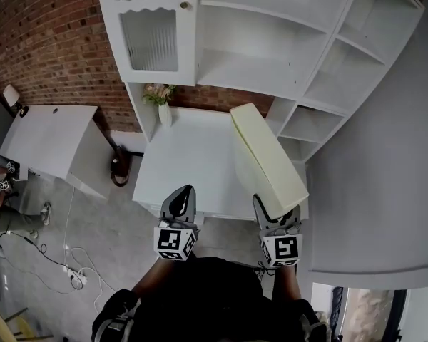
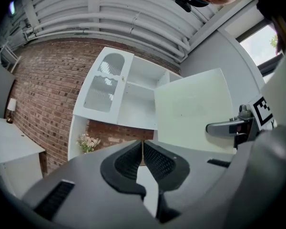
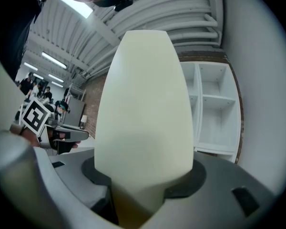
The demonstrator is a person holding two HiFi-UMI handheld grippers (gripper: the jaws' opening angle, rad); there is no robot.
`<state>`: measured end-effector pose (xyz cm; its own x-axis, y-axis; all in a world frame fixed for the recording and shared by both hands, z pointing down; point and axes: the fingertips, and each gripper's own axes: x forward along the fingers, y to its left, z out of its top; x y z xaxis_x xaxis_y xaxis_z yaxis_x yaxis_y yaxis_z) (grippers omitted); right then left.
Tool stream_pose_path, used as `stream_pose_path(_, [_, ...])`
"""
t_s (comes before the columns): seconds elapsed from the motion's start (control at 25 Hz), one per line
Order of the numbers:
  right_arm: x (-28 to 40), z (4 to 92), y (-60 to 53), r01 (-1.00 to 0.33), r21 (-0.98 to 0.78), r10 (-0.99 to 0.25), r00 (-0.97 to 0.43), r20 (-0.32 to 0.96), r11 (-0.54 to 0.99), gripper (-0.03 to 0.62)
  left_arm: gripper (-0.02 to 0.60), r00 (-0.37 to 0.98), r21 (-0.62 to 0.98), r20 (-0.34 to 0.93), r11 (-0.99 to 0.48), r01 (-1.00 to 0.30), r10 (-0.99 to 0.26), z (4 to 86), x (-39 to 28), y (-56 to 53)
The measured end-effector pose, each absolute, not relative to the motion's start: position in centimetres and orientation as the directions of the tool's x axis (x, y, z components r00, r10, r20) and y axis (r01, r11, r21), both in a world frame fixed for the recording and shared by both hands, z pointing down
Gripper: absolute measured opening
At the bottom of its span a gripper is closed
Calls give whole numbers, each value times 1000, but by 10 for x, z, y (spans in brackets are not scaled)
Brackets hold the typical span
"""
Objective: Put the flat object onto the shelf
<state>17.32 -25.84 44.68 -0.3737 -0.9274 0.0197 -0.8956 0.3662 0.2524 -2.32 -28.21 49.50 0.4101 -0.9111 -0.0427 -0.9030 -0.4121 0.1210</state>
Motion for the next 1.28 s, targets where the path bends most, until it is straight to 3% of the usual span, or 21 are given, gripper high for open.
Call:
stream_pose_path(0.24, [168,394,-291,-779,550,-947,-314,73,301,284,18,424,129,-55,-427,-895,-904,489,-23,-299])
stream_pose_path(0.52, [176,301,-329,-523,847,-976,-215,-27,91,284,18,445,139,-59,-449,-883,-894,490,-26,-308])
stream_pose_path(1.04, [184,179,-437,-171,978,-984,-106,-141,-121,282,18,479,137,-56,-482,-866,-876,491,-21,-310])
stream_pose_path(1.28, [167,145,-461,-9,991,-990,-42,-132,-132,282,18,480,148,-41,-481,-864,-876,497,-21,-317])
